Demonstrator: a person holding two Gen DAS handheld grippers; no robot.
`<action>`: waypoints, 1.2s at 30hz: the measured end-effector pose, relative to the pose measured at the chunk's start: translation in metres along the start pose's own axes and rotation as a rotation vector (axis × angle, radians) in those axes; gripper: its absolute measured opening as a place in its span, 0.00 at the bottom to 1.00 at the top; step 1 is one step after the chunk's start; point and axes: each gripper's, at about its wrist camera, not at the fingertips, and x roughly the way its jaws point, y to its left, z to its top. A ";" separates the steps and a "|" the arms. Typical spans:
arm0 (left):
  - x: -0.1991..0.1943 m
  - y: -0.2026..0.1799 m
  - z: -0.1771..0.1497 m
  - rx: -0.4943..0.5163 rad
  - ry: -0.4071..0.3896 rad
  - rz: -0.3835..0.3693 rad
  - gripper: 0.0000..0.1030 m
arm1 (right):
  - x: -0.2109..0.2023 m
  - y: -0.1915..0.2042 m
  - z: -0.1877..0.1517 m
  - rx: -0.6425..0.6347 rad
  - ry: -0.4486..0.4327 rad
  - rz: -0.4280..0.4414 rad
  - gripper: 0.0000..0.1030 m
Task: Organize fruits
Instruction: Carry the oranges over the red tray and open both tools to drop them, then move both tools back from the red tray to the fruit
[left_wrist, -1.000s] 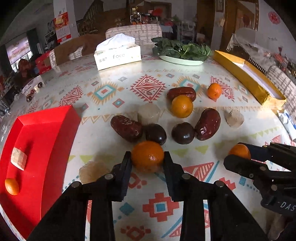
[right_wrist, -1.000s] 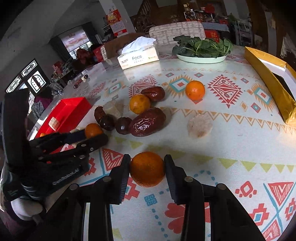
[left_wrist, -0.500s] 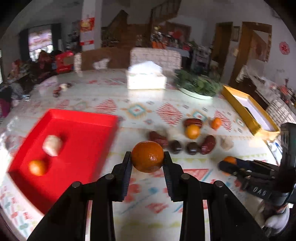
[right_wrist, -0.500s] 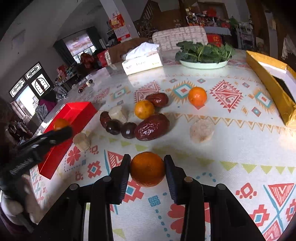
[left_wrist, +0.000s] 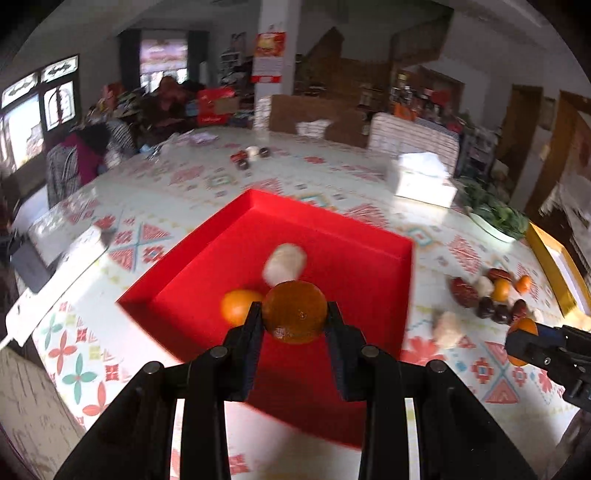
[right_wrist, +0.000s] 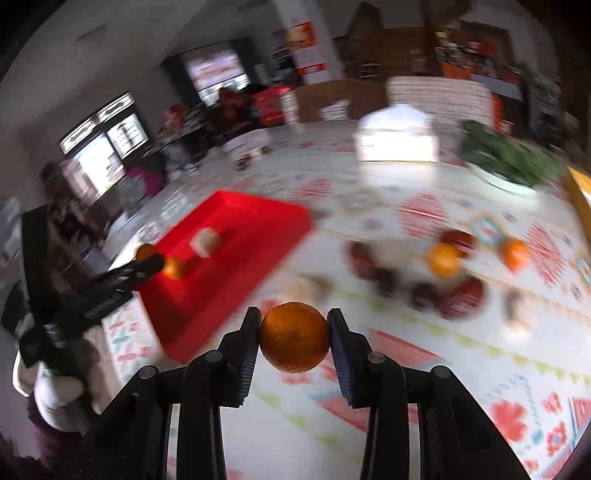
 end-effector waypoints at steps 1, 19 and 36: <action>0.003 0.008 -0.001 -0.014 0.008 0.004 0.31 | 0.008 0.011 0.004 -0.020 0.010 0.010 0.39; 0.036 0.037 -0.006 -0.035 0.060 0.092 0.32 | 0.146 0.072 0.043 -0.102 0.145 -0.028 0.39; 0.017 0.029 -0.001 0.002 -0.008 0.171 0.57 | 0.128 0.073 0.050 -0.093 0.080 -0.031 0.43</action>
